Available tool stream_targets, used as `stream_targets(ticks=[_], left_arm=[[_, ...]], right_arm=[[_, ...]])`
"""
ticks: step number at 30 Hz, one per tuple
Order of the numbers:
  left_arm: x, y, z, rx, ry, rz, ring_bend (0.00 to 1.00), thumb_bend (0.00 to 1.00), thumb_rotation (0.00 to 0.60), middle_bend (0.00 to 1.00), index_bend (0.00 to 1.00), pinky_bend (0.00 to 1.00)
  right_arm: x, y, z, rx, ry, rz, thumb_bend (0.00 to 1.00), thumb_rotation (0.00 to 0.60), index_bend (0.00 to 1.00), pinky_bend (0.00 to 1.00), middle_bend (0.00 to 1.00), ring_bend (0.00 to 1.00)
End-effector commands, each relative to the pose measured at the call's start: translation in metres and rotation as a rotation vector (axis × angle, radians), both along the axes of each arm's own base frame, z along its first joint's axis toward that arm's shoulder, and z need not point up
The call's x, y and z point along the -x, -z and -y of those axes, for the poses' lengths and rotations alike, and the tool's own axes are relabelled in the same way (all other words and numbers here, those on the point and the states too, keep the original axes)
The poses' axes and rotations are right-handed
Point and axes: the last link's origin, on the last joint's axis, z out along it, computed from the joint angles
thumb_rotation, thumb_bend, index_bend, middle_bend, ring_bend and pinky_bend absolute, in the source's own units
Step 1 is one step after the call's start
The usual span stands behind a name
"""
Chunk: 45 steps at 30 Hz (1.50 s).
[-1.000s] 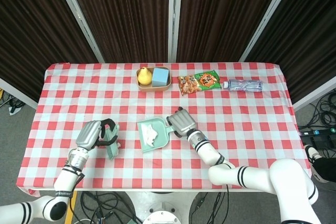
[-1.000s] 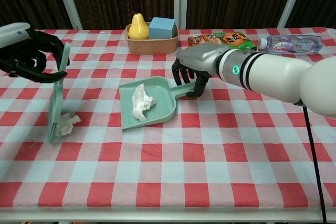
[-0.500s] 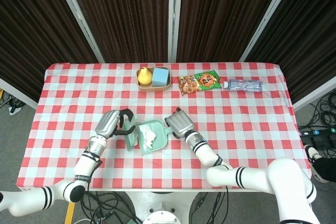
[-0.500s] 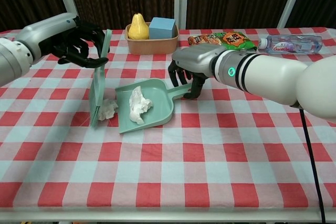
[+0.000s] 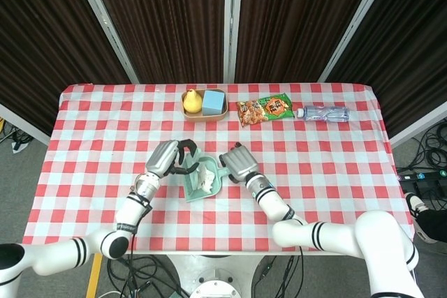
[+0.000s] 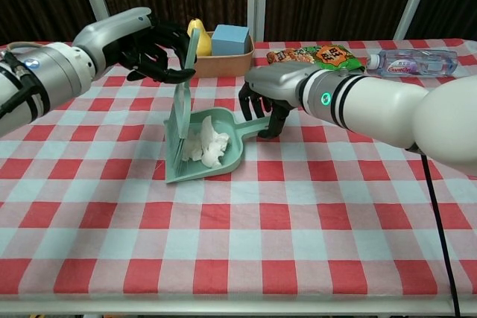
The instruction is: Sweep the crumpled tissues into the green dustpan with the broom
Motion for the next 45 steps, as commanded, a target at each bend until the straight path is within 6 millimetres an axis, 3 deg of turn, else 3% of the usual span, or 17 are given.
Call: stream_targets(ticks=[1,13,30,35,38,42,45], left_arm=[[-0.007,0.009,-0.004,0.029,0.016,0.012,0.70,0.51,0.600,0.54,0.52,0.89],[-0.020,0.010,-0.012,0.050,0.046,0.119,0.70,0.51,0.600,0.54,0.52,0.88],[0.027,-0.048,-0.002,-0.067,0.122,-0.066,0.69,0.51,0.600,0.54,0.52,0.88],[0.055,-0.051,-0.009,-0.106,0.135,-0.334,0.69,0.51,0.600,0.54,0.52,0.88],[0.066,-0.049,-0.012,-0.120,0.128,-0.463,0.69,0.51,0.600,0.53,0.52,0.88],[0.070,-0.045,-0.013,-0.108,0.111,-0.538,0.69,0.51,0.600,0.52,0.49,0.88],[0.070,-0.043,-0.013,-0.099,0.117,-0.588,0.68,0.51,0.600,0.49,0.45,0.88]], right_arm=[[0.002,0.000,-0.001,-0.018,0.016,0.018,0.42,0.600,0.71,0.20,0.60,0.36],[0.004,-0.005,0.003,-0.042,0.062,0.090,0.42,0.600,0.71,0.20,0.60,0.36],[0.028,-0.016,0.006,-0.009,0.092,0.091,0.42,0.600,0.69,0.20,0.60,0.35],[0.032,-0.016,0.004,-0.010,0.093,0.086,0.35,0.600,0.53,0.19,0.52,0.29],[0.030,-0.017,0.003,-0.005,0.088,0.091,0.27,0.600,0.39,0.17,0.44,0.23],[0.029,-0.020,0.003,0.007,0.083,0.090,0.13,0.600,0.22,0.14,0.31,0.13],[0.029,-0.022,0.002,0.018,0.085,0.090,0.10,0.600,0.15,0.13,0.25,0.09]])
